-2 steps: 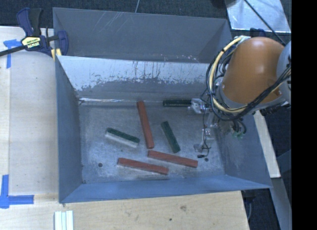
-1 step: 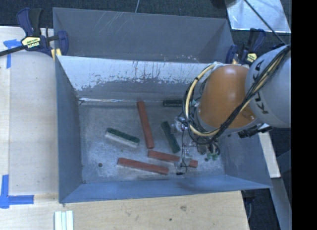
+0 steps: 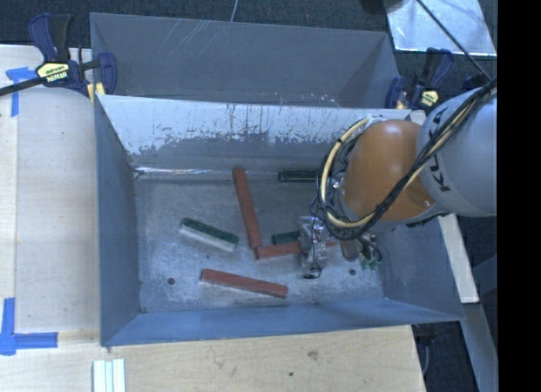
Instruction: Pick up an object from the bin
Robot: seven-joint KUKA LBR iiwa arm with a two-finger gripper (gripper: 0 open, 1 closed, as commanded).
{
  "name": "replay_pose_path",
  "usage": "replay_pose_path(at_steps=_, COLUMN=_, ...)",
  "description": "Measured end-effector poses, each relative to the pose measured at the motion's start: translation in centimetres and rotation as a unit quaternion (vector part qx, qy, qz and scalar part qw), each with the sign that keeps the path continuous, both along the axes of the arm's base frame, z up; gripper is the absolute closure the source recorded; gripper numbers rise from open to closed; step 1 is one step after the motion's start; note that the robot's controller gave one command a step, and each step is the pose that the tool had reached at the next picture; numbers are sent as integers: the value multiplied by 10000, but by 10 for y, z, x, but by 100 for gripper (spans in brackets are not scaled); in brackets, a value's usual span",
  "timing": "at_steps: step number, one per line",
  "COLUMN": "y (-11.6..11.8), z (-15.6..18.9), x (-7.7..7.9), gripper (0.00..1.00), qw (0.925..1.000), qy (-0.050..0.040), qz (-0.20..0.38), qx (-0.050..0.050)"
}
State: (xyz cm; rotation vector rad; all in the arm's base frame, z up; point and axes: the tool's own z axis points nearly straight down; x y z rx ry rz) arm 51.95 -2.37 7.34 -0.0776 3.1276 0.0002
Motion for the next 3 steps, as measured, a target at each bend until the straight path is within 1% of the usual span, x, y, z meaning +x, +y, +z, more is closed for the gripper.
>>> replay_pose_path(at_steps=1, y=0, z=0, x=0, gripper=100, qw=10000, qy=0, qz=1, qx=0)
replay_pose_path(at_steps=2, y=18, z=160, x=2, gripper=100, qw=9982, qy=26, qz=594, qx=-8)
replay_pose_path(at_steps=3, y=18, z=159, x=1, gripper=0, qw=9982, qy=47, qz=590, qx=-6)
